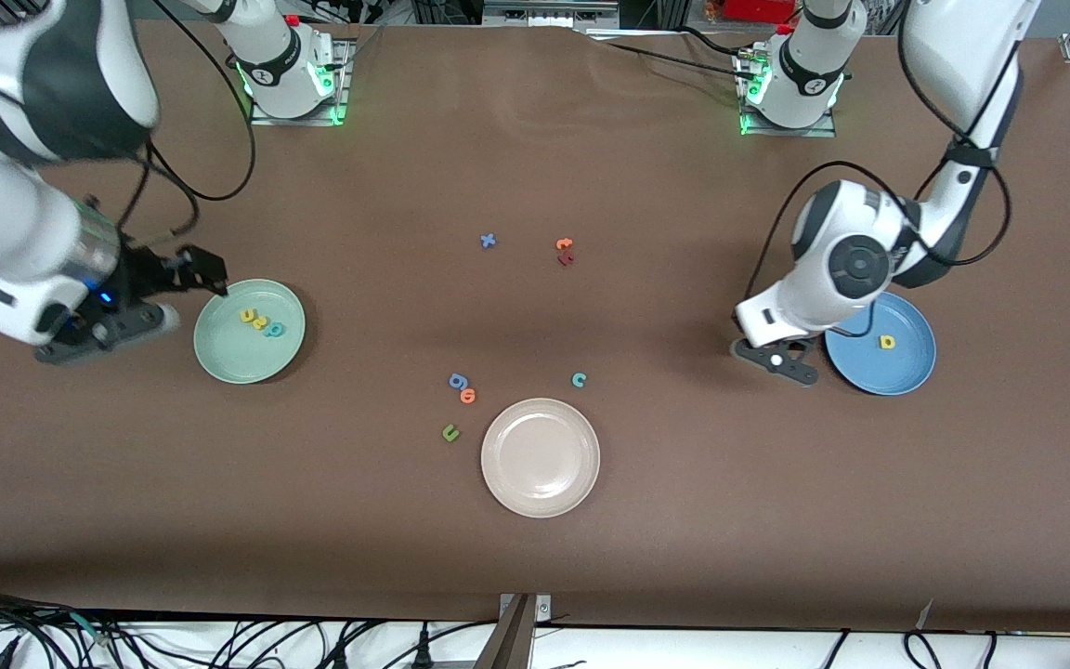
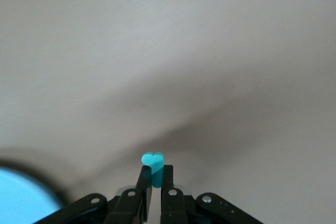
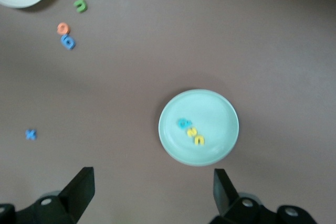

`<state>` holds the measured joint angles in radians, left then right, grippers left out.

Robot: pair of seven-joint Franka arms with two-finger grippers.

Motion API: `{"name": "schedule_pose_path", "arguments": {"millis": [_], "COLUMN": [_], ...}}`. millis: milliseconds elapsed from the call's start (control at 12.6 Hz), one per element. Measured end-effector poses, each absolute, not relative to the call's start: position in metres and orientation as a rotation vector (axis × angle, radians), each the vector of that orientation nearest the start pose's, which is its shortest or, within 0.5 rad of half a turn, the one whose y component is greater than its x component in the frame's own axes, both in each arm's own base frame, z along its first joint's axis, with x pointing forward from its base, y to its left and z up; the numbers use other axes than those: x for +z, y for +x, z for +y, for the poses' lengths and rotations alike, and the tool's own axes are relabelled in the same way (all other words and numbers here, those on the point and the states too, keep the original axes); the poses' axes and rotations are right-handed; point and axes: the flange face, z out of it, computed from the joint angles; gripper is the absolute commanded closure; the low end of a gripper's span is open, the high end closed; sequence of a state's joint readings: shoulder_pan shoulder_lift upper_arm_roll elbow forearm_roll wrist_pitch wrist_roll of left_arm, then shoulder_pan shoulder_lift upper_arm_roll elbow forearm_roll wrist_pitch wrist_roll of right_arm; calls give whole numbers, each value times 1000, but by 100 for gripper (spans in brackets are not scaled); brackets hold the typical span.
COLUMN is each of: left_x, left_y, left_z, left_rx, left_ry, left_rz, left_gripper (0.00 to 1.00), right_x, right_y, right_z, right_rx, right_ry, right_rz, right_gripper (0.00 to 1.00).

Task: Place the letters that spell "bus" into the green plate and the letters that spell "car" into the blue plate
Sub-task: 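Release the cyan 1 into the blue plate while the right gripper returns to rest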

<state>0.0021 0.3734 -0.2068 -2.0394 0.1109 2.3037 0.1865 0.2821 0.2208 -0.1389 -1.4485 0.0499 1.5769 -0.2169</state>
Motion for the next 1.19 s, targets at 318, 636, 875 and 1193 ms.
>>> {"name": "schedule_pose_path", "arguments": {"millis": [318,636,875,1193], "left_x": [245,227,199,193], "left_y": [574,558,547,547], "left_z": [-5,46,45,53], "left_rx": [214,267,237,235], "left_ry": [-3016,-3005,-2999,-2999], "left_rz": [872,923,931,911], "left_gripper": [88,83,75,28], "right_x": [573,584,585,572], "right_y": [578,570,559,553], "right_z": [91,35,16,43], "right_rx": [128,19,20,84], "right_ry": [-3088,-3120,-3125,-3111], "right_rz": [-584,-441,-400,-473], "right_gripper": [0,0,0,0]}}
